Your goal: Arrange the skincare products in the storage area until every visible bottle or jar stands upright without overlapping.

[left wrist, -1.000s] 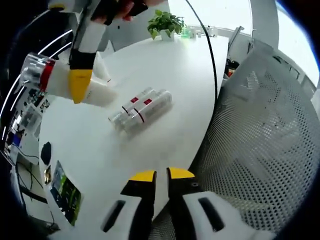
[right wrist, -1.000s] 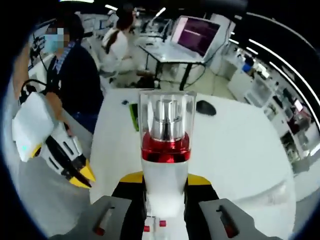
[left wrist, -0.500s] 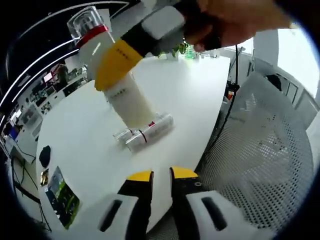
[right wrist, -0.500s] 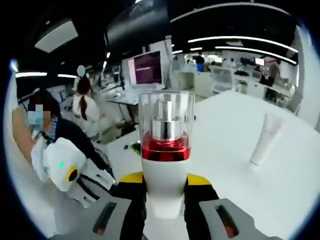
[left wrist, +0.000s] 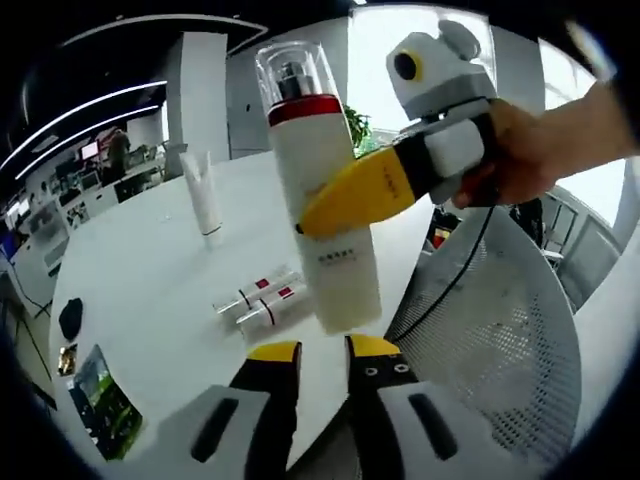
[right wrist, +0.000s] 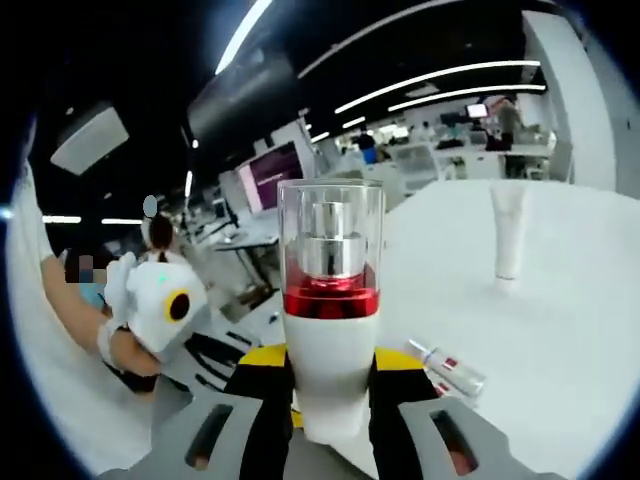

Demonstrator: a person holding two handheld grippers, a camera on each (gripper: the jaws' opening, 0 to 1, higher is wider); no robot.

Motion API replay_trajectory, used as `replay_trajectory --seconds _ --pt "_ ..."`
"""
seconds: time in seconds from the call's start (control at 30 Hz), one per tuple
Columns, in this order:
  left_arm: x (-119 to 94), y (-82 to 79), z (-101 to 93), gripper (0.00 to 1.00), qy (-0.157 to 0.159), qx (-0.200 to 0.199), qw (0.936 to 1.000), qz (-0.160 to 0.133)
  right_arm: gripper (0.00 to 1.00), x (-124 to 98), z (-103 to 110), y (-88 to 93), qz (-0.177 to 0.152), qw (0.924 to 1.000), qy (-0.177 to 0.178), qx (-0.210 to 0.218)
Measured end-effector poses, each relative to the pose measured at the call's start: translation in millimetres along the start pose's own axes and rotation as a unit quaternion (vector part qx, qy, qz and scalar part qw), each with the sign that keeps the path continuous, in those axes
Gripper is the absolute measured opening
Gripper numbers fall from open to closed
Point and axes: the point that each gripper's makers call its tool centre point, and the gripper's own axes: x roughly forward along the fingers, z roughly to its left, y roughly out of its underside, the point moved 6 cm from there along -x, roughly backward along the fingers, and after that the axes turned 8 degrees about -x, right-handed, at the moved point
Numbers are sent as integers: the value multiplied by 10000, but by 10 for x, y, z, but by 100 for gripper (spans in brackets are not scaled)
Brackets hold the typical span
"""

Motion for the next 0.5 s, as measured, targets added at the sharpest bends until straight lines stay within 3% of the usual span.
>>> replay_trajectory --seconds 0.17,0.27,0.37,0.43,0.5 --pt "-28 -32 -7 27 147 -67 9999 16 23 -50 11 -10 -198 9998 49 70" --pt "-67 -83 -62 31 454 -225 9987 -62 23 -73 -7 11 -260 9996 76 75" --pt "-119 -126 -75 35 462 -183 9987 -102 23 -83 -10 19 -310 9994 103 152" --pt "-159 -184 -85 34 354 -113 9991 -226 23 -78 1 16 -318 9994 61 158" --pt "-167 -261 -148 36 451 -387 9970 -485 23 -70 24 7 -304 9995 44 105"
